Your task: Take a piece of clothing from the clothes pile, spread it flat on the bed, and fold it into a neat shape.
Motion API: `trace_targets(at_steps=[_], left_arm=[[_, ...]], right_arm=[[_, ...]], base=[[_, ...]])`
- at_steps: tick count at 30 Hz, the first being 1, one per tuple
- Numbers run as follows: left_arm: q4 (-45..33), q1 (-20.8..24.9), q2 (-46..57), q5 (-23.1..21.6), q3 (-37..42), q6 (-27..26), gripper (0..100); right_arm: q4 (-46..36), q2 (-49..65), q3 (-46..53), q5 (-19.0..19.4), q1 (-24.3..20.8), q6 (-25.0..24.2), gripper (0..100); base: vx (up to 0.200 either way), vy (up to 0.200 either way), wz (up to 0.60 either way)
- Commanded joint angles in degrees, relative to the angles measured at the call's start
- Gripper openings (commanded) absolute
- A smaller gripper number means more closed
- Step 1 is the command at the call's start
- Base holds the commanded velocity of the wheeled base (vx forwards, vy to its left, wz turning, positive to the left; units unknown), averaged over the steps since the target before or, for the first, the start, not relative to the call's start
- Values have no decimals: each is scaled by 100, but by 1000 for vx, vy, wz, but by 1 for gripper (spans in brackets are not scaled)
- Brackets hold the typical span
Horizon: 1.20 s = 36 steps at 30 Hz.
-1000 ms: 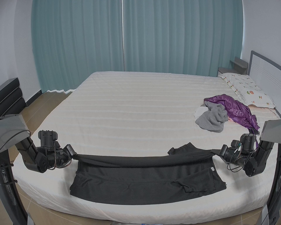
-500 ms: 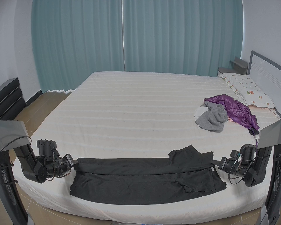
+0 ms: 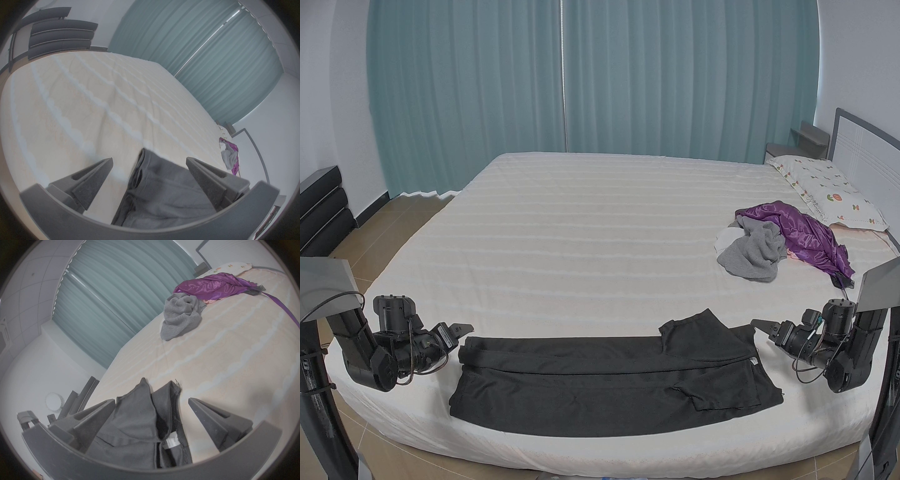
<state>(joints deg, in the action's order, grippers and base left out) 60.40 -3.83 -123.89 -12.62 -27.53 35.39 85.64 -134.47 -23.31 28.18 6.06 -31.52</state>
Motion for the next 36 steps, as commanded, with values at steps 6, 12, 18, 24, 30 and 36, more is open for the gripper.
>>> trace_targets(at_steps=[6, 12, 18, 24, 30, 36], left_arm=[[-1910, 5, -258, -74, -2020, 557, 100], [-2613, 49, -794, -153, -2732, 530, 100], [-2630, 110, -891, -118, -2705, 205, 100], [-2613, 242, -891, -101, -2556, 73, 100], [-2613, 181, -900, -21, -2591, 109, 0], [-2595, 119, -917, 181, -2609, 240, 0]], right_arm=[[-1902, 88, -1536, 20, -96, -644, 100], [-2508, -167, -1949, 3, -193, -1110, 100], [-2561, -211, -1941, -6, -202, -1110, 100], [-2552, -202, -1897, -85, -237, -1101, 100], [-2579, -211, -1958, -147, -219, -1101, 100], [-2605, -281, -2081, -560, -263, -1101, 100]], base=[[0, 0, 0], [0, 0, 0], [0, 0, 0], [0, 0, 0], [0, 0, 0], [0, 0, 0]])
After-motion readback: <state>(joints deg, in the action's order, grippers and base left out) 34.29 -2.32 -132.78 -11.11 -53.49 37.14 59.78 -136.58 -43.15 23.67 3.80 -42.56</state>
